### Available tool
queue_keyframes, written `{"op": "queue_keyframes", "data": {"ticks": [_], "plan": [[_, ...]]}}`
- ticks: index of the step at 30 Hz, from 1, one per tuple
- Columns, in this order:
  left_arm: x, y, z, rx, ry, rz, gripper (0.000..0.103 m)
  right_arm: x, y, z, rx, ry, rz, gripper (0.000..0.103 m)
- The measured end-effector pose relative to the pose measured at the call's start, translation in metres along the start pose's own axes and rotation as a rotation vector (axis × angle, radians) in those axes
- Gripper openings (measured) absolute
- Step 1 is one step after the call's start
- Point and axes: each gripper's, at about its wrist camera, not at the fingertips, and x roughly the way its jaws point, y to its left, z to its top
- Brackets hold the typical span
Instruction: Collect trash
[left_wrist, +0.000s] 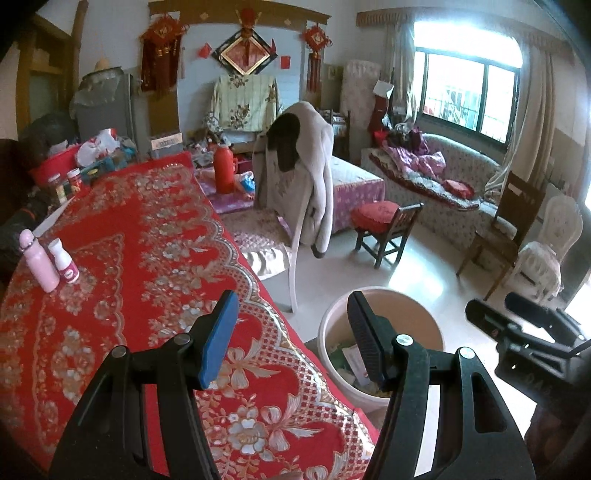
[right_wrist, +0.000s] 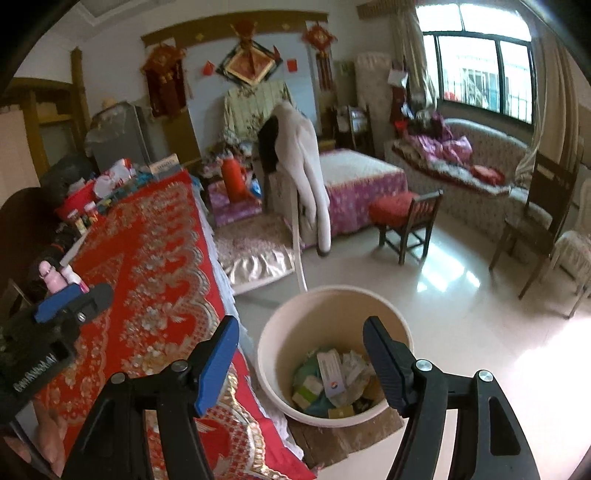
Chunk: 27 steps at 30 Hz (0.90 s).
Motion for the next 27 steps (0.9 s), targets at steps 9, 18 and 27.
{"op": "queue_keyframes", "data": {"ticks": [9,18,27], "plan": [[-0.013,-0.001,-0.002,-0.006,-0.041,0.004,0.06,-0.034,0.013,0.008,-0.036,-0.131,-0.019,0.073],[-0.02,-0.005,-0.001,0.001,-0.064,0.005,0.06,-0.045,0.012,0.01,-0.033,-0.184,-0.028,0.078],[-0.023,-0.003,-0.001,-0.006,-0.067,0.014,0.06,-0.045,0.01,0.012,-0.037,-0.187,-0.03,0.079]]}}
